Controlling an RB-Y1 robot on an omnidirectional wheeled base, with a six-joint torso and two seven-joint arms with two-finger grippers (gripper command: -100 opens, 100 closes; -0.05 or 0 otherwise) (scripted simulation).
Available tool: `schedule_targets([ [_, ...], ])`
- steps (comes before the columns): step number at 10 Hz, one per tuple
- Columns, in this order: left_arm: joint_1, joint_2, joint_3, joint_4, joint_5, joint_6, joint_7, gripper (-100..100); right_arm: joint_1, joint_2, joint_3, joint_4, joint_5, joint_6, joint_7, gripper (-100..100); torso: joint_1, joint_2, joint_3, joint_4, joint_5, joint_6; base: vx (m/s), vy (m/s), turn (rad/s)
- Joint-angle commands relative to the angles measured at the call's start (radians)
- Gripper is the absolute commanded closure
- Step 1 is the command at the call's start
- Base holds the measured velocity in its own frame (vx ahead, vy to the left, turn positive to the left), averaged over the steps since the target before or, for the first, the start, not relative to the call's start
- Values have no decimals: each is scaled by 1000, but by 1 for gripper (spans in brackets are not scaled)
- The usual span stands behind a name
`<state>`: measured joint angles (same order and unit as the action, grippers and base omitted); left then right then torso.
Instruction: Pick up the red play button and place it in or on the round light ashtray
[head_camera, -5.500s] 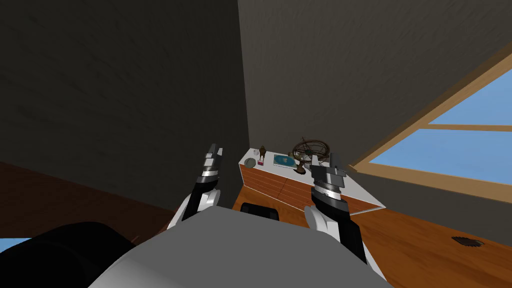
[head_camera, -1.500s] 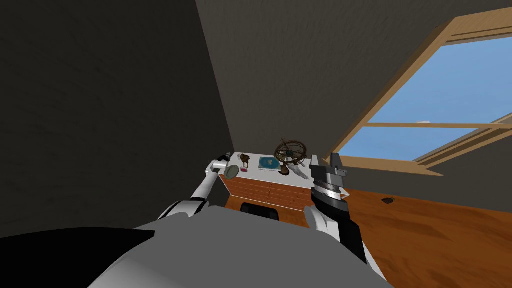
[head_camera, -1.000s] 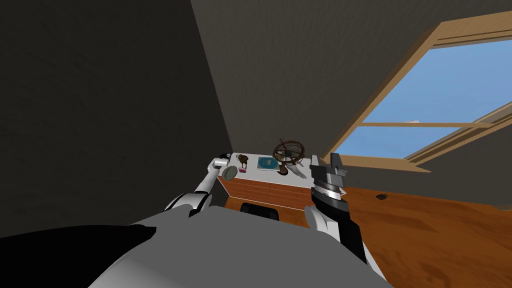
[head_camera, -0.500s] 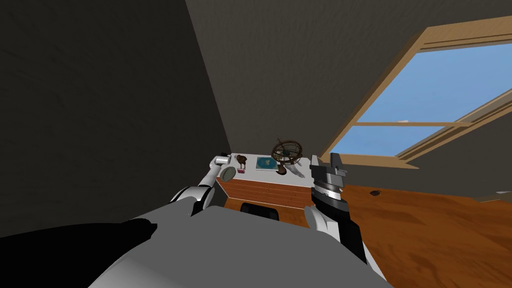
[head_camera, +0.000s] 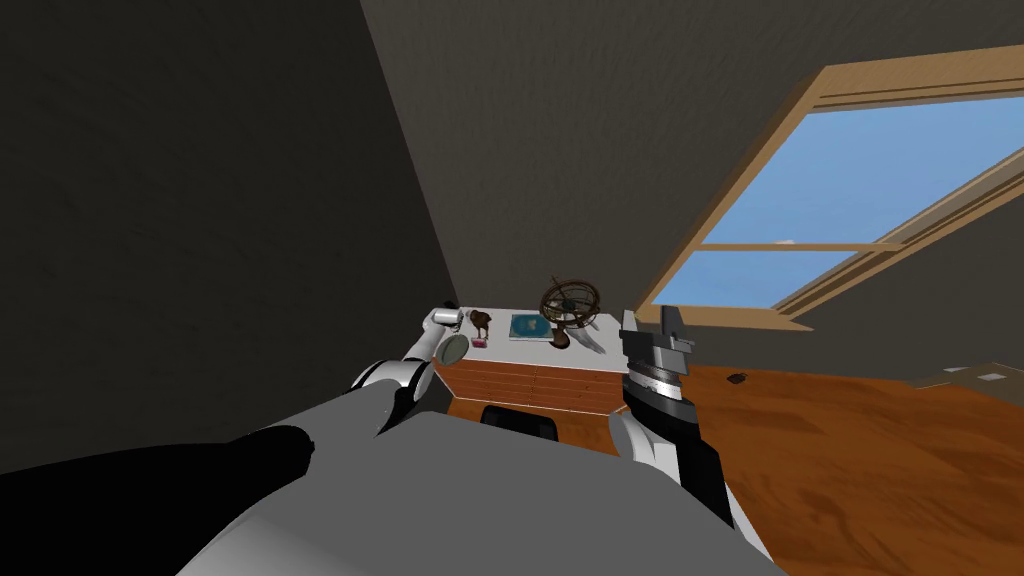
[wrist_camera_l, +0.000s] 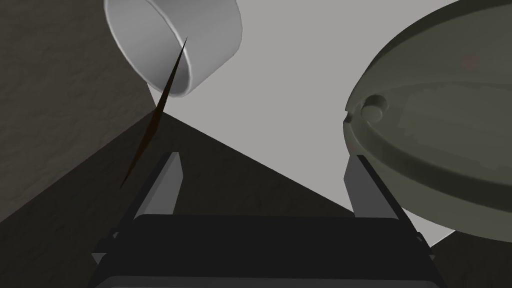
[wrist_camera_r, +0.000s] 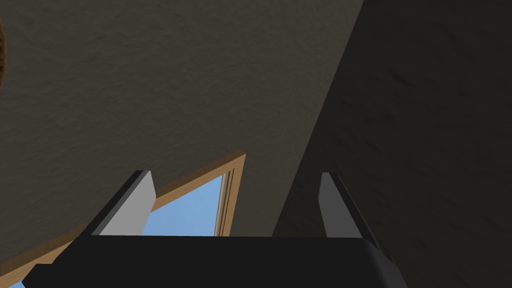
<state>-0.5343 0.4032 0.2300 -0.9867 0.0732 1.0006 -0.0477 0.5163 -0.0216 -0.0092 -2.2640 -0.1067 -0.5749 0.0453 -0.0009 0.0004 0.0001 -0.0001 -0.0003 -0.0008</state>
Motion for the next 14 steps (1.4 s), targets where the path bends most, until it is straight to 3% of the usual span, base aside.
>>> schedule_targets([
  [1,-16,-1,2,33,2,50,-4,-100,0,0,0,0,0,0,0,0,0,0,0,0,0,0,2,-3,-40],
  [2,-53,2,6,75,8,76,-14,-100,0,0,0,0,0,0,0,0,0,0,0,0,0,0,-1,-5,-60],
  [3,-53,2,6,86,8,103,-14,-100,0,0,0,0,0,0,0,0,0,0,0,0,0,0,-1,-2,-32],
  [4,-88,4,10,132,14,129,-24,-100,0,0,0,0,0,0,0,0,0,0,0,0,0,0,-3,-3,-62],
  [5,-88,4,10,137,14,153,-24,-100,0,0,0,0,0,0,0,0,0,0,0,0,0,0,-2,-1,-40],
  [6,-122,6,13,169,20,189,-34,-100,0,0,0,0,0,0,0,0,0,1,0,0,0,0,-5,-2,-52],
  [14,-232,9,24,348,41,355,-71,-100,0,0,0,0,0,0,0,0,0,1,1,0,0,0,-6,0,-44],
])
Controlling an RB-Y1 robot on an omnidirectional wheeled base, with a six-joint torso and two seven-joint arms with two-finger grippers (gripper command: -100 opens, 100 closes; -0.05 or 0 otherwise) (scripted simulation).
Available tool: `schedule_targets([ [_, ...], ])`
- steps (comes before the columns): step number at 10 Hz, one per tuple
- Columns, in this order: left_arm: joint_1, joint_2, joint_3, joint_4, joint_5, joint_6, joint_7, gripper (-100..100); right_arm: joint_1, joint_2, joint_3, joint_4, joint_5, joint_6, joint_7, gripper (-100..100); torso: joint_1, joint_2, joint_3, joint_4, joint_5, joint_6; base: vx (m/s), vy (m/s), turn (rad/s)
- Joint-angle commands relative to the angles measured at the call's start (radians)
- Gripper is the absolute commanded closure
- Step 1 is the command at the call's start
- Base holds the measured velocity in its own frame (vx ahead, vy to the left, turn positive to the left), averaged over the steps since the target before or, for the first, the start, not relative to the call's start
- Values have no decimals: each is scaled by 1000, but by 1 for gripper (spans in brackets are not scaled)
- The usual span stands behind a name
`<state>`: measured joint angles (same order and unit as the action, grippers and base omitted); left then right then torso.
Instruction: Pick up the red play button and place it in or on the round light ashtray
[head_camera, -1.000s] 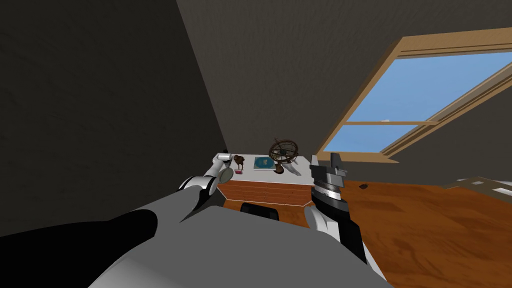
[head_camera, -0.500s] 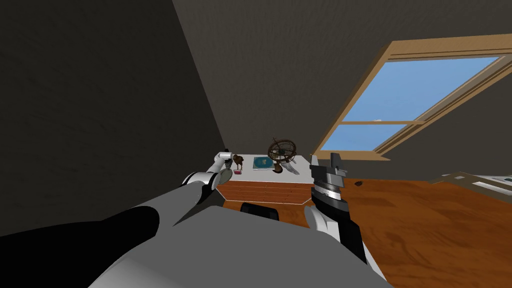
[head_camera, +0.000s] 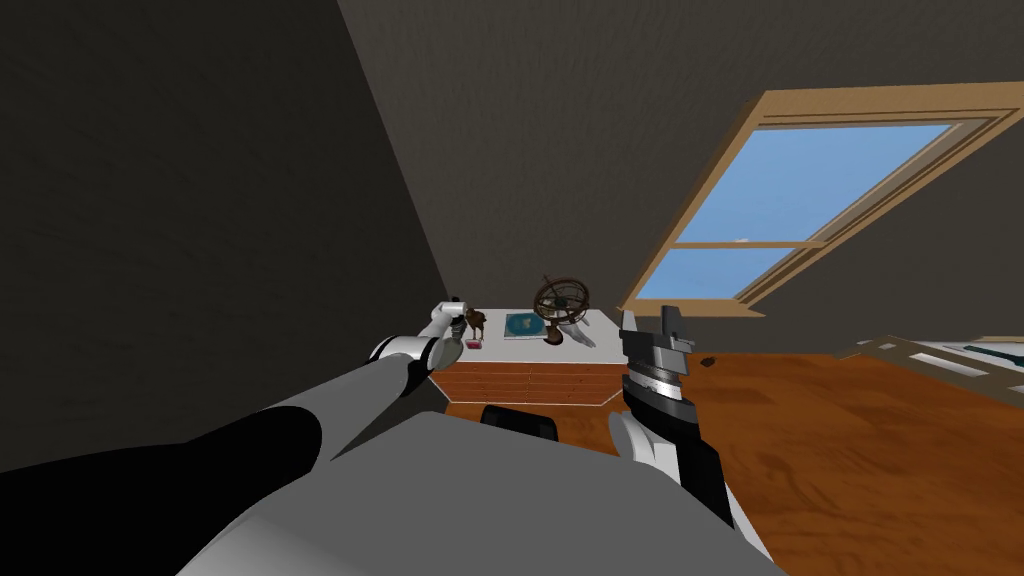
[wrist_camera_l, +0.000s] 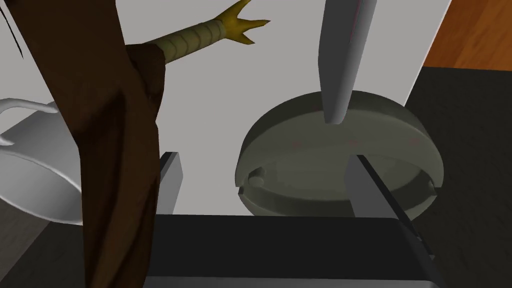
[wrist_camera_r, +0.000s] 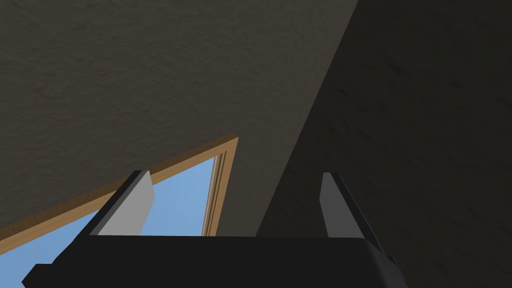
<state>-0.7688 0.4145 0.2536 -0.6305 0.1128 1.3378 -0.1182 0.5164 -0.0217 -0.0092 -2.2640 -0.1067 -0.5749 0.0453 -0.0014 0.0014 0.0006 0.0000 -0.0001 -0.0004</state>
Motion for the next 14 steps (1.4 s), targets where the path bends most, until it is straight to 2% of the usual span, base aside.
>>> schedule_targets([
  [1,-19,-2,2,24,5,48,-8,-100,0,0,0,0,0,0,0,0,0,0,0,0,0,0,-7,1,-36],
  [2,-37,-3,4,51,9,74,-16,-100,0,0,0,0,0,0,0,0,-1,0,0,0,0,1,-11,1,-52],
  [3,-37,-3,4,51,9,74,-16,-100,0,0,0,0,0,0,0,0,-1,0,0,0,0,1,-8,0,-30],
  [7,-84,-6,8,118,18,141,-35,-100,0,0,0,0,0,0,0,0,-1,0,0,0,0,1,-7,0,-35],
  [8,-90,-2,7,133,16,120,-33,-100,0,0,0,0,0,0,0,0,-2,0,0,0,0,1,0,0,0],
  [9,-92,-2,8,136,16,122,-35,0,0,0,0,0,0,0,0,0,-2,0,0,0,0,1,0,0,0],
  [10,-73,-13,5,146,18,90,-32,-100,0,0,0,0,0,0,0,0,-2,-1,0,0,0,1,15,12,-1],
  [11,-62,-19,4,153,18,71,-30,-100,0,0,0,0,0,0,0,0,-1,-1,-1,0,0,1,26,32,1],
  [12,-73,-14,5,160,18,80,-33,-100,0,0,0,0,0,0,0,0,0,-2,-1,-1,1,1,11,16,-2],
  [13,-72,-15,5,161,18,75,-32,100,0,0,0,0,0,0,0,0,0,-2,-1,0,0,1,0,0,0],
  [14,-72,-14,5,160,18,76,-33,100,0,0,0,0,0,0,0,0,-1,-1,-1,0,0,1,0,0,0],
])
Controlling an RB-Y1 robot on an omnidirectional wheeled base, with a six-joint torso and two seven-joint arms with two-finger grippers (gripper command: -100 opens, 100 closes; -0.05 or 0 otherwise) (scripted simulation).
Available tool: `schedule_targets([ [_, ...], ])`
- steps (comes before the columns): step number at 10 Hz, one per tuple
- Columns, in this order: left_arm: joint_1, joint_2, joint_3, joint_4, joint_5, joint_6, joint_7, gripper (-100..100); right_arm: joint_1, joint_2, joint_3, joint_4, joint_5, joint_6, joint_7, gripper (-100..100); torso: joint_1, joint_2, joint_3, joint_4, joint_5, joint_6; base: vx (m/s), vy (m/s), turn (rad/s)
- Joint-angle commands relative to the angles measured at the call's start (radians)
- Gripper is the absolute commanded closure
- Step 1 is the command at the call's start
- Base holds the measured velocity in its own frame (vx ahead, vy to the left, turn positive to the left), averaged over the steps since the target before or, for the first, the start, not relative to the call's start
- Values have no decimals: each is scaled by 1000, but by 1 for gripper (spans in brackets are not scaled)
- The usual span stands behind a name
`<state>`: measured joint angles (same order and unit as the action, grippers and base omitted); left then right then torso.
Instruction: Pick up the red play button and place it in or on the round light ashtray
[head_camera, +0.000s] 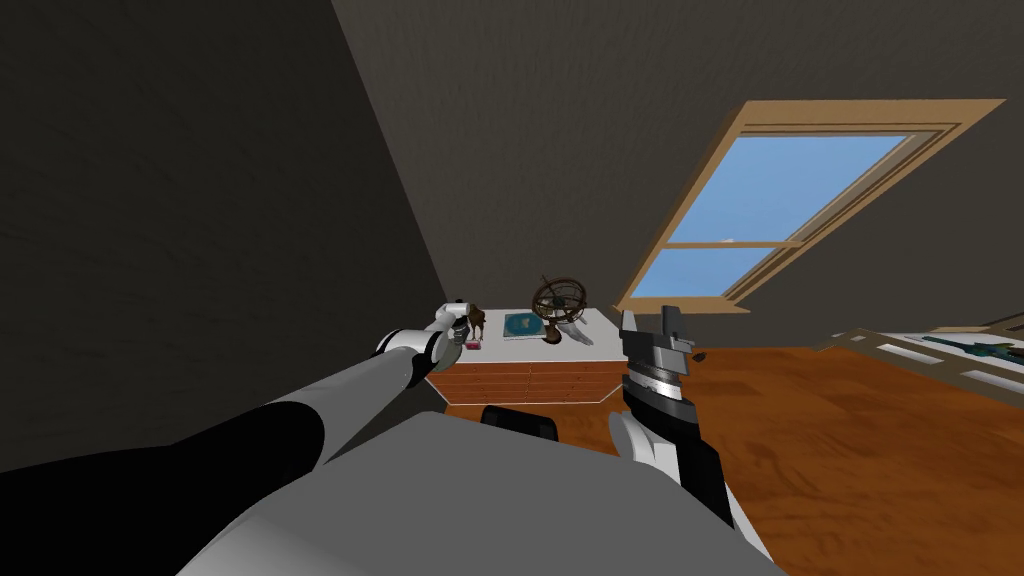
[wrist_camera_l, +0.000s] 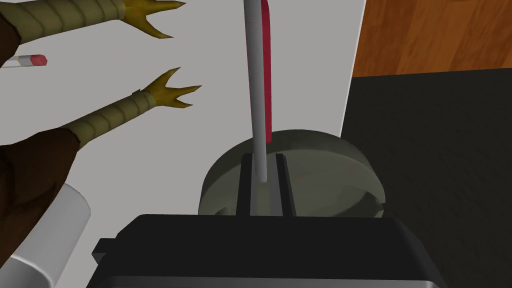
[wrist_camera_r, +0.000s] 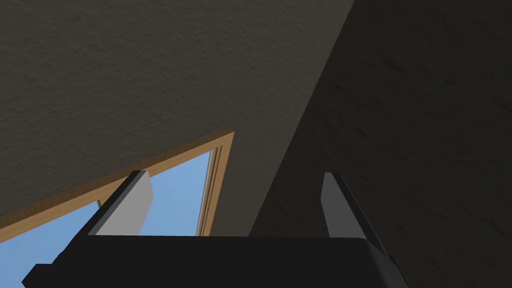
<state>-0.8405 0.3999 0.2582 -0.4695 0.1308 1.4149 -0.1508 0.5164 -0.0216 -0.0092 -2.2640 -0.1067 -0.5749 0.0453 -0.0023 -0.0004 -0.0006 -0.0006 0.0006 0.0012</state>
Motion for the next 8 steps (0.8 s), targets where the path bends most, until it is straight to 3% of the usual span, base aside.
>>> schedule_targets([
  [1,0,0,0,0,0,0,0,100,0,0,0,0,0,0,0,0,0,0,0,0,0,0,0,0,0],
  [3,0,0,0,0,0,0,0,100,0,0,0,0,0,0,0,0,1,-1,-1,0,0,0,0,0,0],
  [4,0,0,0,0,0,0,0,0,0,0,0,0,0,0,0,0,1,-1,-1,0,0,0,0,0,0],
  [5,-12,9,2,-21,-1,32,-1,100,0,0,0,0,0,0,0,0,1,-1,-1,0,0,0,-12,-18,-3],
  [7,-10,10,3,-30,-1,37,-2,100,0,0,0,0,0,0,0,0,-1,0,0,0,-1,0,-14,-18,-1],
  [8,-11,10,3,-34,-1,42,-2,0,0,0,0,0,0,0,0,0,-1,0,0,0,0,0,0,0,0],
])
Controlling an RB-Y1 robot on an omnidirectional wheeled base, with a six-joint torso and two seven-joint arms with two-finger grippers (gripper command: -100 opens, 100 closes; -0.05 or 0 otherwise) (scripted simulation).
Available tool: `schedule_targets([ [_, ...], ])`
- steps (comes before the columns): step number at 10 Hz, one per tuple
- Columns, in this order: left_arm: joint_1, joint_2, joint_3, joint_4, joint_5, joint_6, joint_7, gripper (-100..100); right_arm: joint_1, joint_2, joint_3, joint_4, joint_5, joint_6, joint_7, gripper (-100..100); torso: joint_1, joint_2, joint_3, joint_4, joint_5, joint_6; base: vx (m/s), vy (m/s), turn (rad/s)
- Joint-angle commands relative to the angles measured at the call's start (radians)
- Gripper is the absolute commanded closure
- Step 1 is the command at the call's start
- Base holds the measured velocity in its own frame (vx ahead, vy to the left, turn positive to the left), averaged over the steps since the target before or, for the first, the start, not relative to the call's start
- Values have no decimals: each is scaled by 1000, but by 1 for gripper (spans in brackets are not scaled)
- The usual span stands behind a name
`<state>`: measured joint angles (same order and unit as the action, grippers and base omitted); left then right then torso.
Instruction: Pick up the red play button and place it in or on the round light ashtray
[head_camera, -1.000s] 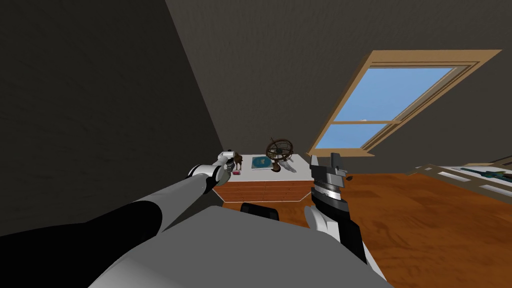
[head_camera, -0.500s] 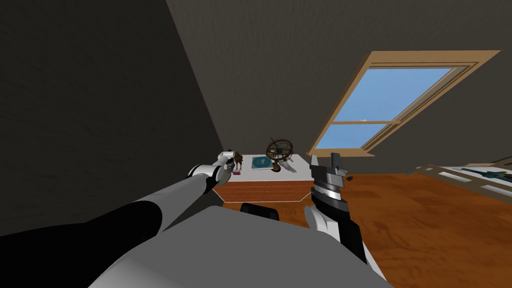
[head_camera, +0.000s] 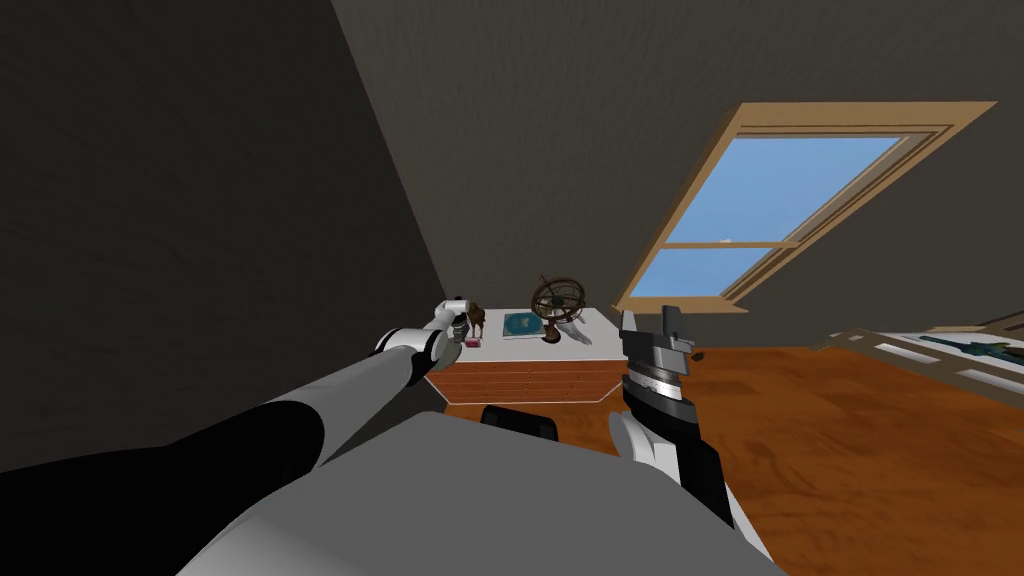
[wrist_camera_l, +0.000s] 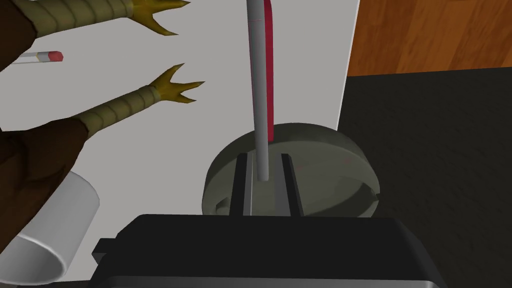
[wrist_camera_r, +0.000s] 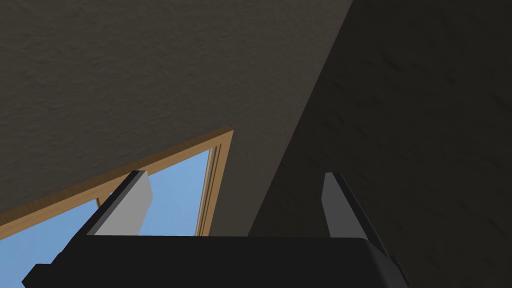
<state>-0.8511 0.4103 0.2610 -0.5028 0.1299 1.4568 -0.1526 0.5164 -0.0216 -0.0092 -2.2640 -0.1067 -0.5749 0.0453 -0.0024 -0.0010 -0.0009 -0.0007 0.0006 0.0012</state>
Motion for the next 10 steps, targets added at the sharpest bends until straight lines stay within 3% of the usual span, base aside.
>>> schedule_targets([
  [1,-15,18,-4,-11,-8,30,-5,100,0,0,0,0,0,0,0,0,0,0,0,0,0,0,-15,19,12],
  [10,-85,107,-26,-63,-49,172,-29,100,0,0,0,0,0,0,0,0,4,3,2,1,0,-1,-26,39,15],
])
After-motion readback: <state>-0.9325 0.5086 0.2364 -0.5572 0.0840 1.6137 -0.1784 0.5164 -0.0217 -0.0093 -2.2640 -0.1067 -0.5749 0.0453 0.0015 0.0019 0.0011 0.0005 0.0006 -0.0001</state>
